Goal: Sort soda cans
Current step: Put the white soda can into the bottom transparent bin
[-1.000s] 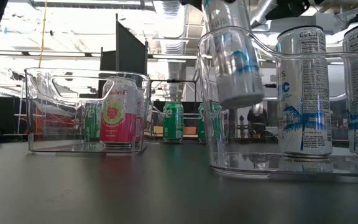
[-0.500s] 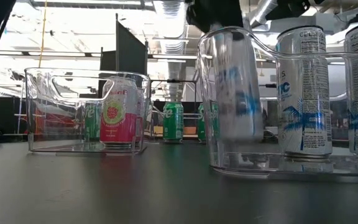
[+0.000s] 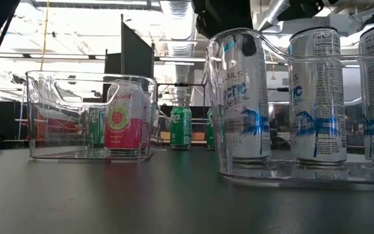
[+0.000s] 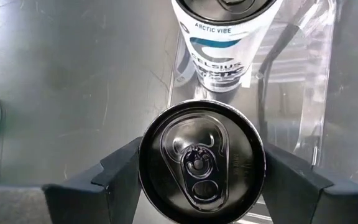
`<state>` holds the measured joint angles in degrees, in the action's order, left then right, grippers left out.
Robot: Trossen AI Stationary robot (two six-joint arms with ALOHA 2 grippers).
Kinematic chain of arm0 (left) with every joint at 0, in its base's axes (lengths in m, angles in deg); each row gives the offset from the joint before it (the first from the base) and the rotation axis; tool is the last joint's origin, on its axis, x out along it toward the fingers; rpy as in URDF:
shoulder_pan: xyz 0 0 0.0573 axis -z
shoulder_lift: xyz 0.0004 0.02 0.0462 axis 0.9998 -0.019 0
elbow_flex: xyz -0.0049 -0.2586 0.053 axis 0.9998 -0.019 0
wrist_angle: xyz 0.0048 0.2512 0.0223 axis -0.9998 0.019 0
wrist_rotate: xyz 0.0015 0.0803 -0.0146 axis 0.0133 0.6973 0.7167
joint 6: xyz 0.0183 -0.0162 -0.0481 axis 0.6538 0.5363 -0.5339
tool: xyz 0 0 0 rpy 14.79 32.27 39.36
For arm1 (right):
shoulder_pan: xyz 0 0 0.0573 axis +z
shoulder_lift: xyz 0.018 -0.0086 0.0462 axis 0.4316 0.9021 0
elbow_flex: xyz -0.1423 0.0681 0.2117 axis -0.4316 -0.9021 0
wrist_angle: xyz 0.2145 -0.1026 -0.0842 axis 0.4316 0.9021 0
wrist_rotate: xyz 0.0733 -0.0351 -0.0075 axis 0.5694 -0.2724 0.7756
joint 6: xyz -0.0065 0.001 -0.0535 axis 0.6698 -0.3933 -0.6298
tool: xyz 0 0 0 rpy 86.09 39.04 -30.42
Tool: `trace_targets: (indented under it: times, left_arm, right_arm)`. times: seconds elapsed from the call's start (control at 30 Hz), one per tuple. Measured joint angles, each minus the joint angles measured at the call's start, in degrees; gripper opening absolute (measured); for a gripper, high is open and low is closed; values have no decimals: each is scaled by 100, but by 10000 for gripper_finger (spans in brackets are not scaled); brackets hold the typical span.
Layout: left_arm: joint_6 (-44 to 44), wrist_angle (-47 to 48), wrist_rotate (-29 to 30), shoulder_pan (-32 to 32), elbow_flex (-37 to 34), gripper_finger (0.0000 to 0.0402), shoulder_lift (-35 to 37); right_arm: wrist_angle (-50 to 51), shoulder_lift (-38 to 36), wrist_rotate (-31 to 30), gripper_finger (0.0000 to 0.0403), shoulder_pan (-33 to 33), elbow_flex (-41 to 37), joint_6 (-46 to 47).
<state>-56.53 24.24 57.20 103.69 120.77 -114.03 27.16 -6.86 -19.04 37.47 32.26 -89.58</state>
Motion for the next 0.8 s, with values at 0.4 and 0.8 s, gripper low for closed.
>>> trace_targets:
  times: [0.4, 0.8]
  left_arm:
    - [51, -71, -23, -3, -9, 298, -3]
    - [50, -283, 17, -5, -9, 318, -4]
  right_arm:
    - [-2, 0, 18, 379, 0, 0, 2]
    - [-1, 4, 22, 379, 0, 0, 2]
